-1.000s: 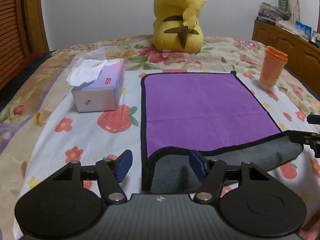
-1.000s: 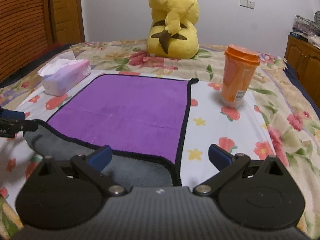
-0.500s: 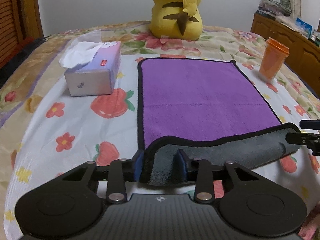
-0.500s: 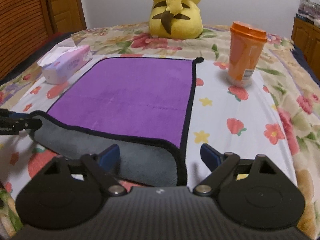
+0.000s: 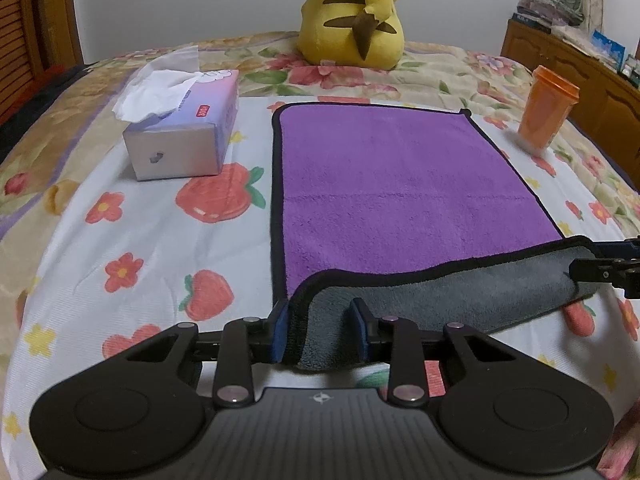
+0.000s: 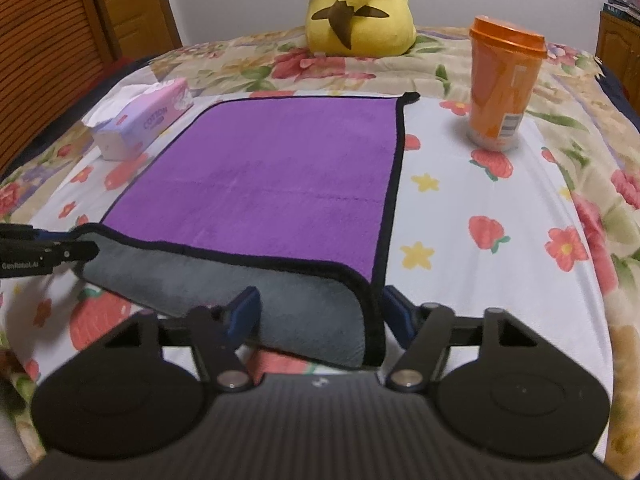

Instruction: Fold towel

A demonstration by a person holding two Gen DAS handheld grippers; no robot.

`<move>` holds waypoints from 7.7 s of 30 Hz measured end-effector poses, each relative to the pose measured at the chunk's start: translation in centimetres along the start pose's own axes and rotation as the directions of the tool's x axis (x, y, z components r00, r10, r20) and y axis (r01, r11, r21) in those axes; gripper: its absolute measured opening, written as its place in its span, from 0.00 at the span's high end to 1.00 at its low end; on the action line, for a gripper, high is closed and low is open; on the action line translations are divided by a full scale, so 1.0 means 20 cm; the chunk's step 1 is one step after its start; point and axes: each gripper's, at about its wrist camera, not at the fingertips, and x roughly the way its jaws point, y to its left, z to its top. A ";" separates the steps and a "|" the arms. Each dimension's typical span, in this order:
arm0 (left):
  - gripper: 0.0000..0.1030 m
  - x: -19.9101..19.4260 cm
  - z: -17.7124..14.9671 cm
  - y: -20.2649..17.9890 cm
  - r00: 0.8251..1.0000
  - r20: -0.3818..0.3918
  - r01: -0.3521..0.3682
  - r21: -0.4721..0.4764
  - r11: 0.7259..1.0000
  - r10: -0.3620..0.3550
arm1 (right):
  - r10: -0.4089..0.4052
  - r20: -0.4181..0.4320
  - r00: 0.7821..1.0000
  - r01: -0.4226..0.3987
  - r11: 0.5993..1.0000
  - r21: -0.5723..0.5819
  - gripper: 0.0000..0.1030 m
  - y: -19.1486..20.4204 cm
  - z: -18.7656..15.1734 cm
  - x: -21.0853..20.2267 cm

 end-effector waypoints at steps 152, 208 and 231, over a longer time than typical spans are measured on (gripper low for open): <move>0.92 0.62 0.86 0.08 0.970 0.239 -0.056 0.070 0.996 0.038 | -0.137 0.319 0.938 0.216 0.950 -0.227 0.97 -0.19 0.69 0.55; 0.24 -0.37 0.33 -0.15 0.985 0.174 -0.019 0.137 0.990 -0.005 | -0.041 0.318 0.947 0.073 0.993 -0.092 0.64 0.04 0.39 -0.34; 0.00 -0.86 0.14 -0.29 0.967 0.248 0.024 0.110 0.994 -0.051 | -0.028 0.366 0.930 0.058 0.996 -0.071 0.40 0.15 0.21 -0.73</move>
